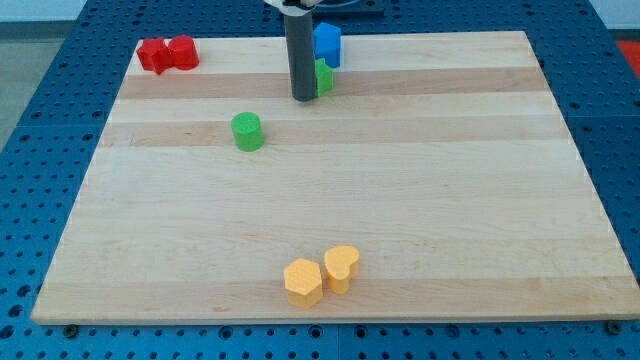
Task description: Move the arm to the bottom side of the green circle
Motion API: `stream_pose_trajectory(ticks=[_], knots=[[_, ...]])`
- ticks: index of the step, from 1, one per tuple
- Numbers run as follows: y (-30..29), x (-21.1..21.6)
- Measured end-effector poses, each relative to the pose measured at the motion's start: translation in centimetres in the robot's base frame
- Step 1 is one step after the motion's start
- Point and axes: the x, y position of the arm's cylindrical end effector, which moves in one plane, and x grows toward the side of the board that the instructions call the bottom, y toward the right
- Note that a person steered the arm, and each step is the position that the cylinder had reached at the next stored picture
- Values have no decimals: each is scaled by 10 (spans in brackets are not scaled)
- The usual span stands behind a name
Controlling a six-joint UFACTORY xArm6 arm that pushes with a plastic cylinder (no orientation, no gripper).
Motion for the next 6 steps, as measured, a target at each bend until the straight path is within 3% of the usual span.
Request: stream_pose_trajectory(ticks=[2, 3, 5, 6], knots=[[16, -12], [14, 4], [-102, 9], [-149, 55]])
